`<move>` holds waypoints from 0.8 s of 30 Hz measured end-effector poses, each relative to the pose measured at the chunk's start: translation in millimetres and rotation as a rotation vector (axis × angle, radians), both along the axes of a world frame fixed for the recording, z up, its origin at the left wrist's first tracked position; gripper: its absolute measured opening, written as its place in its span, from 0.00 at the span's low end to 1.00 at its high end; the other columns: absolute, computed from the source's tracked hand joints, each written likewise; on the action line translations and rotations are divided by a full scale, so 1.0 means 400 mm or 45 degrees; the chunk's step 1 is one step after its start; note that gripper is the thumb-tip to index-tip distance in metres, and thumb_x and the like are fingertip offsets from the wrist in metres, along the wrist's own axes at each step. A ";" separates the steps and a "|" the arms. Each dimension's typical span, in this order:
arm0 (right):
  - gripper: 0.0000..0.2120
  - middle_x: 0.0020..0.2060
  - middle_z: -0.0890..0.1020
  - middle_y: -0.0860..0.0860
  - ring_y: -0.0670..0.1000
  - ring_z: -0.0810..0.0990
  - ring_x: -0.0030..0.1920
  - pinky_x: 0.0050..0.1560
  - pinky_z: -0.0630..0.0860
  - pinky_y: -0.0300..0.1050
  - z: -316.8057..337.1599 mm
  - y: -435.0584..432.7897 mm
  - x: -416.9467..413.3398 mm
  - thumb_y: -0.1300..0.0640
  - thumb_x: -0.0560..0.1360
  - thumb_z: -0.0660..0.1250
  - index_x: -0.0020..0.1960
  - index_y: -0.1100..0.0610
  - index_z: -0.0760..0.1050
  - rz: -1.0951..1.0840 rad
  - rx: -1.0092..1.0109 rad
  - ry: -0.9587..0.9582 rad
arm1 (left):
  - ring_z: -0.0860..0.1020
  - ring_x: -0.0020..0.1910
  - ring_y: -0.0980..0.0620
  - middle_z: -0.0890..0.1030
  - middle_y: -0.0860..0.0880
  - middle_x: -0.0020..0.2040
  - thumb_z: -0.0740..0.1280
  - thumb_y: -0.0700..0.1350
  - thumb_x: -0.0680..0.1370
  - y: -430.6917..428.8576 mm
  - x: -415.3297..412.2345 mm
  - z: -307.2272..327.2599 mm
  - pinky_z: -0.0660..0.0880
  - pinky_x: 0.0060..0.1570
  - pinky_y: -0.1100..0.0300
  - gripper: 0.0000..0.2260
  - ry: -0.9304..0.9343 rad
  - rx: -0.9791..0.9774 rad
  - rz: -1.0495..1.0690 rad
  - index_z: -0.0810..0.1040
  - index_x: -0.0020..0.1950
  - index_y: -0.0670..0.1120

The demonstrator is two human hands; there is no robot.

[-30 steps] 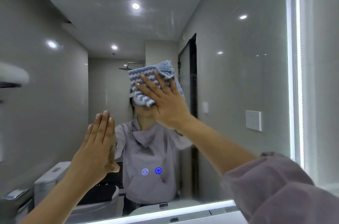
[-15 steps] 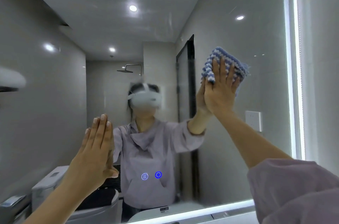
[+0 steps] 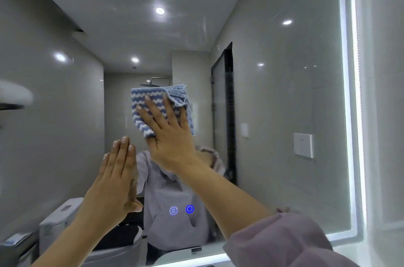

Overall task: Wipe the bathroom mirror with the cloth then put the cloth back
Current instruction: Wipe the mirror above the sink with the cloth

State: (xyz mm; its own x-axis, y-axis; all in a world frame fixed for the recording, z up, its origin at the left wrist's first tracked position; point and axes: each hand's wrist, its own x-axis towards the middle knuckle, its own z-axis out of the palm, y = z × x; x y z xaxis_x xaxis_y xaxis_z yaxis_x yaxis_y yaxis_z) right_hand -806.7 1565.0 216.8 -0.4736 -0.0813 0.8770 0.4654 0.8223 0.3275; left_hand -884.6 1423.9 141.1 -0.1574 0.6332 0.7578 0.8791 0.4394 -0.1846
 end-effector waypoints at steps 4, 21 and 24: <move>0.26 0.78 0.48 0.47 0.54 0.38 0.77 0.74 0.32 0.56 0.019 0.035 0.037 0.46 0.81 0.41 0.78 0.47 0.46 -0.041 0.112 -0.052 | 0.36 0.73 0.39 0.36 0.38 0.74 0.78 0.60 0.57 0.000 0.007 0.007 0.43 0.72 0.46 0.63 -0.005 -0.032 0.053 0.38 0.72 0.36; 0.28 0.77 0.49 0.53 0.54 0.42 0.77 0.75 0.39 0.59 -0.036 0.395 0.387 0.51 0.80 0.51 0.77 0.53 0.47 -0.317 -0.440 0.523 | 0.54 0.71 0.31 0.54 0.32 0.73 0.83 0.53 0.45 -0.002 0.012 0.008 0.60 0.64 0.36 0.65 -0.059 -0.042 0.031 0.52 0.70 0.29; 0.28 0.78 0.48 0.53 0.57 0.43 0.77 0.74 0.34 0.56 -0.039 0.356 0.344 0.47 0.80 0.47 0.77 0.50 0.44 -0.273 -0.545 0.620 | 0.59 0.68 0.29 0.58 0.29 0.70 0.83 0.53 0.41 -0.003 0.022 0.013 0.64 0.60 0.35 0.65 -0.044 -0.029 0.067 0.56 0.68 0.27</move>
